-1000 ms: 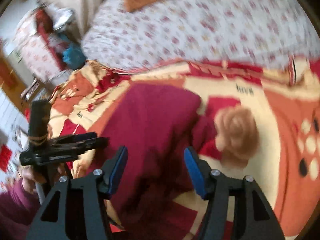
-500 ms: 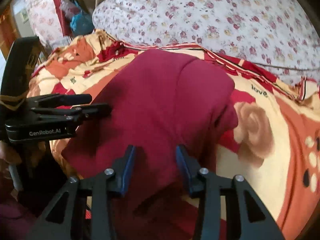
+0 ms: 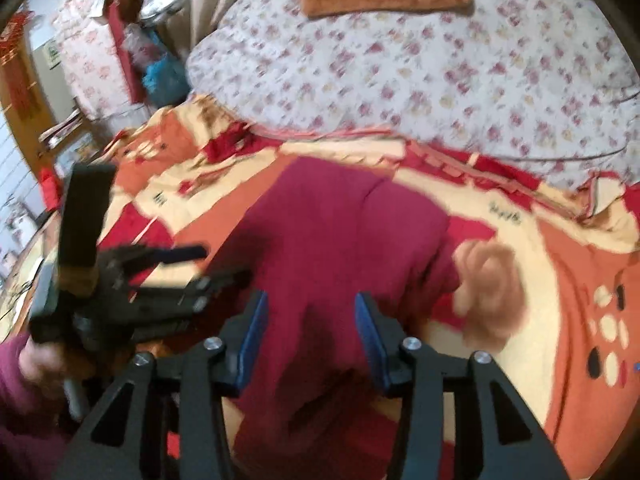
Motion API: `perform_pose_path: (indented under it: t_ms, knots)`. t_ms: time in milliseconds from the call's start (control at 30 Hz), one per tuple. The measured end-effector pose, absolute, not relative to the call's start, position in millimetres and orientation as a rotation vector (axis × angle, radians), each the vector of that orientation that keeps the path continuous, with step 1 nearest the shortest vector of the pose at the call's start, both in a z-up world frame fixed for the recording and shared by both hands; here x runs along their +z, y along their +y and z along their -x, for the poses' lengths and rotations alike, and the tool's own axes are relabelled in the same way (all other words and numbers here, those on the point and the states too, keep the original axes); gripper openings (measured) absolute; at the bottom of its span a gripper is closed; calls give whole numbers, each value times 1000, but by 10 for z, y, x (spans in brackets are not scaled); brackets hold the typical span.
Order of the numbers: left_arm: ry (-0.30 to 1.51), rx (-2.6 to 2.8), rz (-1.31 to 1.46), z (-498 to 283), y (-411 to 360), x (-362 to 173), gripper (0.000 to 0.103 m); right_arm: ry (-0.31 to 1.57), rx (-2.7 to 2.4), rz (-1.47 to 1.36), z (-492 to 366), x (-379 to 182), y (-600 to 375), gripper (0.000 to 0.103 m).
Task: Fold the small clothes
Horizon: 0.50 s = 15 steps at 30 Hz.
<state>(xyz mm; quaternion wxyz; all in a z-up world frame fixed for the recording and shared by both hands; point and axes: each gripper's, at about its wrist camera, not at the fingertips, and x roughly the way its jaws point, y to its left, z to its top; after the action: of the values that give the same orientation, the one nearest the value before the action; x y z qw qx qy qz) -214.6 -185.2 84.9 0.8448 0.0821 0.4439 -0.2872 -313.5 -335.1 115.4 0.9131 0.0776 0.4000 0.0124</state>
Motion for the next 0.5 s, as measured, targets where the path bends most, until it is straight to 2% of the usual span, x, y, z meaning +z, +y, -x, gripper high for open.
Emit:
perform_pose_path:
  t_ms: [233,500]
  knots:
    - [906,-591,-182,2196,-1838,884,45,923,-73,-124,2708,743,-3534,48]
    - [898,-576,-185,2212,-1817,883,45,904,-31,-118,2985,994,-3457,48]
